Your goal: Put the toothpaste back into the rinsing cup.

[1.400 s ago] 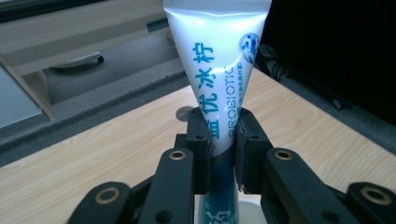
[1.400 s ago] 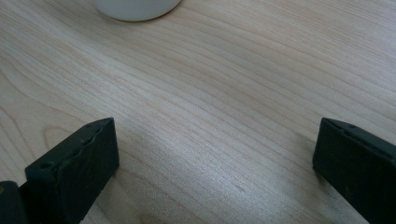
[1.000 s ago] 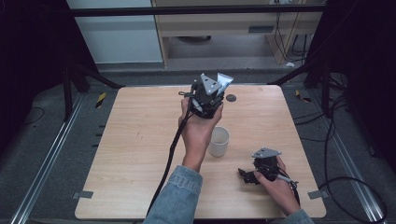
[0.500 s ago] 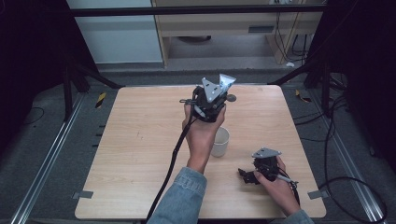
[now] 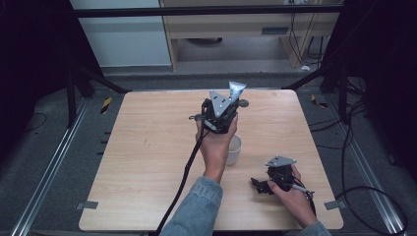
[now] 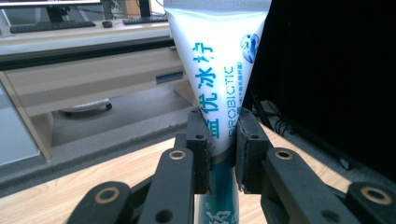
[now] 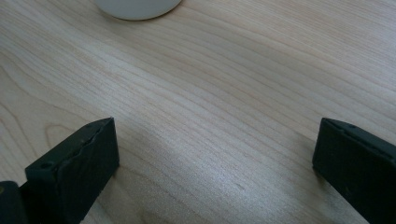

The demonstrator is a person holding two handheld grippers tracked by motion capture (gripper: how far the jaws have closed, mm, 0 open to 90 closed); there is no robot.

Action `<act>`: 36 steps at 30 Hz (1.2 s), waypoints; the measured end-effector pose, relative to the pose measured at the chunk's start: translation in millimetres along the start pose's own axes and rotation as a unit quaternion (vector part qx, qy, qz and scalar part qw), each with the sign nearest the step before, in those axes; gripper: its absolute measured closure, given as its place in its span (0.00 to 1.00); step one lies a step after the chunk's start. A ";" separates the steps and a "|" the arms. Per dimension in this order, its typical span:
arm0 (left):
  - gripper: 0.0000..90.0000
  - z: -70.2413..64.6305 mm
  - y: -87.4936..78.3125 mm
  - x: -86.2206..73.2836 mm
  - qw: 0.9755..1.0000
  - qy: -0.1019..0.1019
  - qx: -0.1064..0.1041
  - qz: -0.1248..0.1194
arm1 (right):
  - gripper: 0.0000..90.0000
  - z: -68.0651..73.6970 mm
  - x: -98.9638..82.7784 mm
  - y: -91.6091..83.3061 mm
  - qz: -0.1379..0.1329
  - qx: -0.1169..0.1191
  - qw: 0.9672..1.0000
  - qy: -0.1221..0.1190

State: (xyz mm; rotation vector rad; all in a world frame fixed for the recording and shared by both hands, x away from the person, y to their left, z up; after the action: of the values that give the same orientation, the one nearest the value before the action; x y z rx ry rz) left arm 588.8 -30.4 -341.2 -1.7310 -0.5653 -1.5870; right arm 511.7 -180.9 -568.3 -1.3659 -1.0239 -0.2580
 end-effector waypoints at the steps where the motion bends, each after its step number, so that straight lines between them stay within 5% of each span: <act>1: 0.87 0.6 1.0 -2.6 1.000 -0.001 -0.002 0.002 | 0.01 0.0 -0.1 -0.1 0.000 0.000 1.000 0.000; 4: 0.87 2.4 3.8 -10.5 1.000 -0.015 -0.012 0.007 | 0.01 0.0 -0.1 -0.1 0.000 0.000 1.000 0.000; 8: 0.87 -1.5 7.0 -17.6 1.000 -0.003 -0.012 0.006 | 0.01 -0.2 0.0 -0.1 0.000 0.000 1.000 -0.001; 36: 0.87 -7.2 20.7 -63.6 0.999 -0.008 -0.005 0.034 | 0.01 -0.2 0.0 -0.3 -0.001 0.001 1.000 -0.001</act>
State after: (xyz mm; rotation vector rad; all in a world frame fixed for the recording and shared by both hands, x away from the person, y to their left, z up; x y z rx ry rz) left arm 589.6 -40.2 -407.8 -1.7529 -0.5012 -1.5324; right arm 511.6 -181.2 -568.1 -1.3645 -1.0268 -0.2567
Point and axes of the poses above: each handheld gripper's, and its own axes: y roughly forward along the jaws, x roughly out of its top, z roughly to its left, the point moved 8 cm from there along y, roughly forward along the jaws, and after that the axes turned 10 degrees about -x, right-handed, at the moved point
